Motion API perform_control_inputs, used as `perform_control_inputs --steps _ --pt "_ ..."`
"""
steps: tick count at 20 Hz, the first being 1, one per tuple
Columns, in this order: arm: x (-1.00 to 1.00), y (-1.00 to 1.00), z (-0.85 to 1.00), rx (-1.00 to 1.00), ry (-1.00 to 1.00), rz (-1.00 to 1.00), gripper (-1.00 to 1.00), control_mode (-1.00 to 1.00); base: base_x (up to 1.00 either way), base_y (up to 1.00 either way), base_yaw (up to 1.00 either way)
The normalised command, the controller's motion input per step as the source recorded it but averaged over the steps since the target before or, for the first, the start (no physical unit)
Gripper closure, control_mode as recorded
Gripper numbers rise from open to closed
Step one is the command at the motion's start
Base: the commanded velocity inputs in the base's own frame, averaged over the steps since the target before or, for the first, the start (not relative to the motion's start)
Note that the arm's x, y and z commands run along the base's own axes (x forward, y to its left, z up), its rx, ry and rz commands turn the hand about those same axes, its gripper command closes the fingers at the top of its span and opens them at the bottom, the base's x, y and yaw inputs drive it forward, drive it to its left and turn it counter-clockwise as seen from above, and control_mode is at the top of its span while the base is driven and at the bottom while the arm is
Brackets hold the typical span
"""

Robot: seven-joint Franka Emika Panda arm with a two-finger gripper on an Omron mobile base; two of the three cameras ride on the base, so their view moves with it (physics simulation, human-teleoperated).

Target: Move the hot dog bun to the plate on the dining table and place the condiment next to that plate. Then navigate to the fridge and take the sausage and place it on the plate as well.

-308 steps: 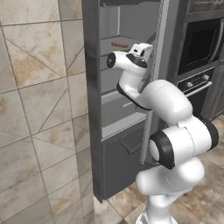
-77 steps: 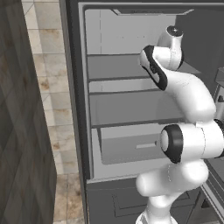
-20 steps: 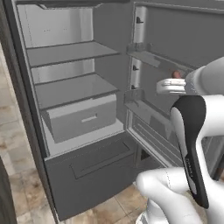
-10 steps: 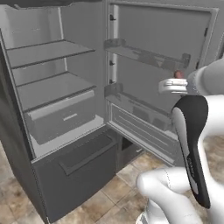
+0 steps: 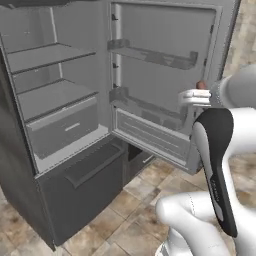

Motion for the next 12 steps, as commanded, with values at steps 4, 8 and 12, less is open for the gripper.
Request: perform_control_inputs --steps 4,8,12 --pt "0.00 0.00 0.00 0.00 0.00 0.00 1.00 1.00 -0.81 0.00 -0.70" --pt "0.00 0.00 0.00 0.00 0.00 0.00 1.00 1.00 -0.73 0.00 -0.75" --pt "0.00 0.00 0.00 0.00 0.00 0.00 1.00 1.00 -0.72 -0.10 -0.68"
